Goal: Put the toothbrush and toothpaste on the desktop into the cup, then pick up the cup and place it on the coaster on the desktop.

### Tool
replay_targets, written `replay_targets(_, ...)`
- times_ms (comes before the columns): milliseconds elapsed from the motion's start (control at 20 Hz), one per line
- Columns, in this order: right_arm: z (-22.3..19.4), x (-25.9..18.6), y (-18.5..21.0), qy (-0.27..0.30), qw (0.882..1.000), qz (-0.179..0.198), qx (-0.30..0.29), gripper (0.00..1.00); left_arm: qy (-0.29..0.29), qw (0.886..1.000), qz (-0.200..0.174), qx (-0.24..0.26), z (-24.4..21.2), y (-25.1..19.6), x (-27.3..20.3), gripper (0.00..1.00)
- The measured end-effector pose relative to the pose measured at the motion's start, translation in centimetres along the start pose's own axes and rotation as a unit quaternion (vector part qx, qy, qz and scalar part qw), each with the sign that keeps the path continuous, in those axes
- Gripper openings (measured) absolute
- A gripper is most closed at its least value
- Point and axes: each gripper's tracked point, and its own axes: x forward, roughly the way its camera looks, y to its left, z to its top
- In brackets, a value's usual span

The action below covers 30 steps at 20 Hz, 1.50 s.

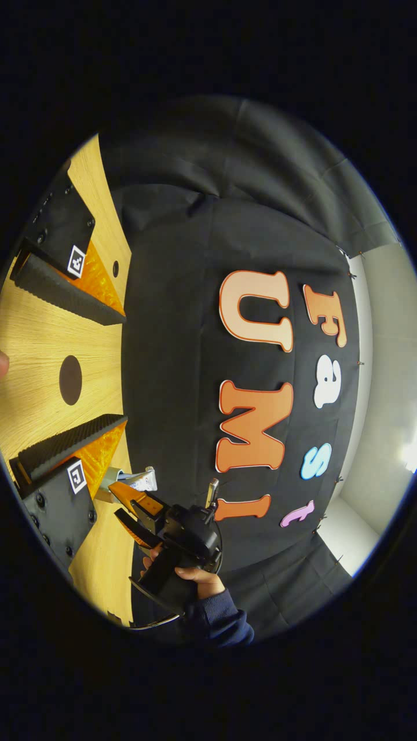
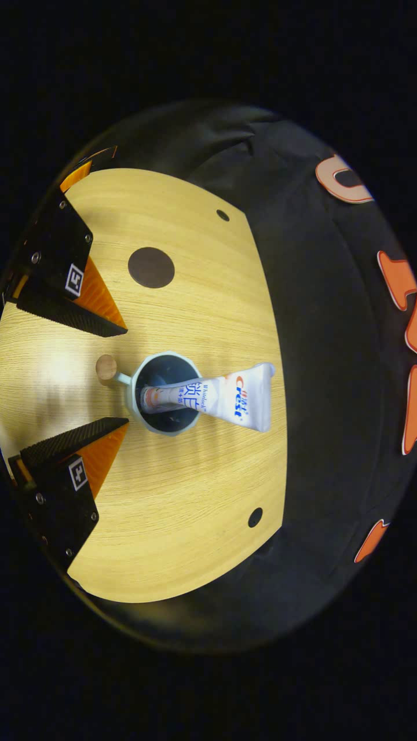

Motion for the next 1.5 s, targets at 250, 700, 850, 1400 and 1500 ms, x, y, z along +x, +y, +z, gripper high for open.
replay_targets(250, -0.7, 3.3, -1.0, 0.03, 0.998, -0.051, 0.029, 0.79, 0.004, 1.0, 0.007, -0.01, -1.0, 1.7, -0.3, 0.98)
replay_targets(700, -1.0, 4.7, -1.4, 0.054, 0.996, -0.064, 0.014, 0.28, 0.031, 0.999, 0.008, -0.019, -2.8, 2.3, 0.4, 0.98)
replay_targets(850, -0.8, 4.9, -1.7, 0.047, 0.997, -0.058, -0.003, 0.26, 0.035, 0.999, 0.01, -0.023, -3.2, 2.5, 0.5, 0.98)
replay_targets(1400, -0.1, 5.6, -2.4, 0.011, 0.999, -0.015, -0.049, 0.23, 0.033, 0.999, 0.008, -0.018, -4.4, 2.3, 0.7, 0.98)
replay_targets(1500, 0.0, 5.8, -2.2, 0.003, 0.998, 0.0, -0.059, 0.23, 0.028, 1.0, 0.007, -0.009, -4.5, 2.1, 0.6, 0.98)
